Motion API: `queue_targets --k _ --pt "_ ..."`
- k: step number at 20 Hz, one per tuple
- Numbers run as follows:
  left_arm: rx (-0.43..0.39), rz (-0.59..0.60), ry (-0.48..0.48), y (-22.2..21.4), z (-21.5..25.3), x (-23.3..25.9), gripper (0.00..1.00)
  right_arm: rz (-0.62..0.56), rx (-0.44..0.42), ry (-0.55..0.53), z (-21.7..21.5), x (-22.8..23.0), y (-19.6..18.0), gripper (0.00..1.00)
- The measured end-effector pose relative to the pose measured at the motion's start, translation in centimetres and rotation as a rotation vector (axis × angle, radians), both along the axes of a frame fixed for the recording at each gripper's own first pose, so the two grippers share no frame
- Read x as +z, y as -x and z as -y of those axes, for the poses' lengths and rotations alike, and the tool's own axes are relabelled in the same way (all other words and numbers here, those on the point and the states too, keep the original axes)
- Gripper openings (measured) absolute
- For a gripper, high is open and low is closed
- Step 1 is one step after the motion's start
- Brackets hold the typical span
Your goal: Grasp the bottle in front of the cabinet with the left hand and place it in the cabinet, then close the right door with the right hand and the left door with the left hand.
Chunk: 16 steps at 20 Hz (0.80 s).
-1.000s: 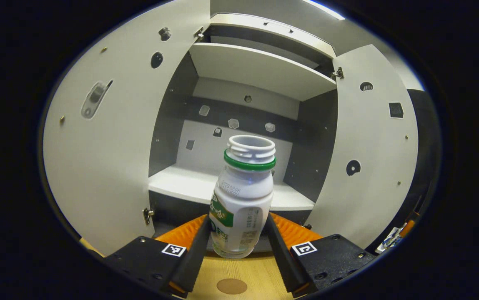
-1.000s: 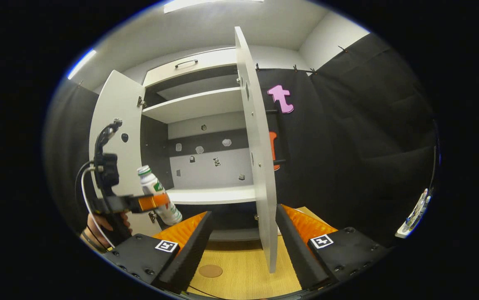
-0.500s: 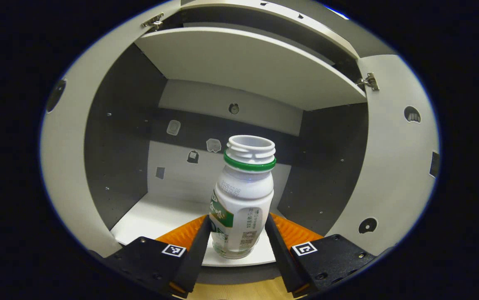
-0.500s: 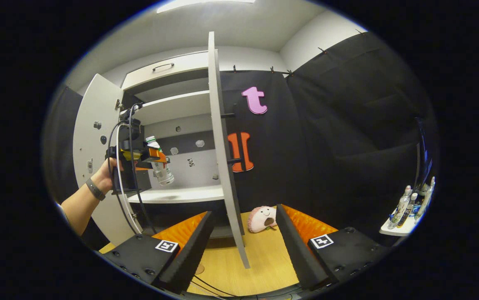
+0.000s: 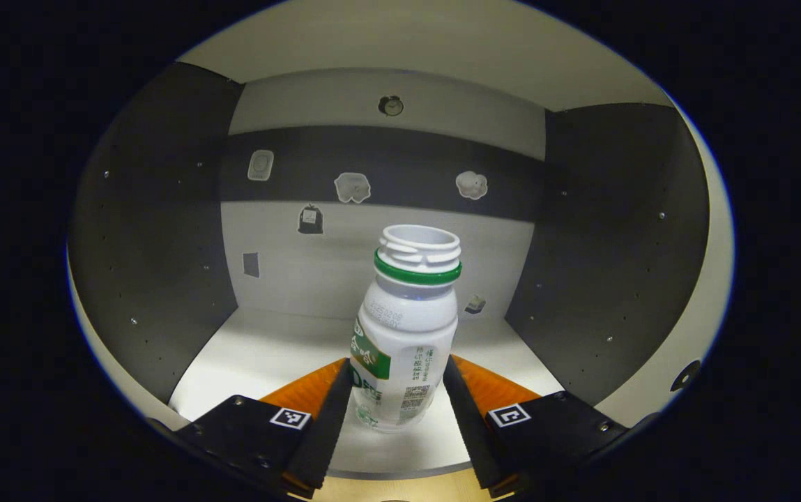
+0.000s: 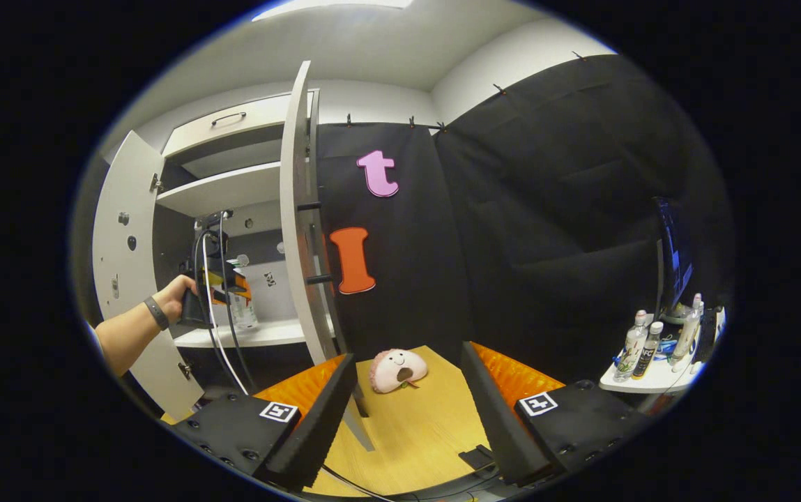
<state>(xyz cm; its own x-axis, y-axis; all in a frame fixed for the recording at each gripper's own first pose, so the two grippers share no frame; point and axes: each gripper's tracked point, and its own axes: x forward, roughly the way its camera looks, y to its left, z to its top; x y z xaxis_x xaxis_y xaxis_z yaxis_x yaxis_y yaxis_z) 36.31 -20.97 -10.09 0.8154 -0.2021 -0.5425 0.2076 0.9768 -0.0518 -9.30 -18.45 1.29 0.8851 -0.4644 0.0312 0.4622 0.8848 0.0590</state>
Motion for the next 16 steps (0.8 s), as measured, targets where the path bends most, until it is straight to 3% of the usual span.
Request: queue_targets --k 3,11,16 --pt "0.011 -0.03 0.006 -0.1 0.1 -1.3 0.79 -0.003 -0.012 -0.006 0.3 -0.3 0.1 0.99" --pt "0.0 0.027 0.002 -0.2 0.0 -0.9 0.89 -0.011 -0.002 -0.021 0.3 -0.8 -0.4 0.99" --pt "0.013 0.165 0.1 0.2 -0.4 2.7 0.95 -0.01 0.02 -0.021 0.0 -0.9 -0.7 0.99"
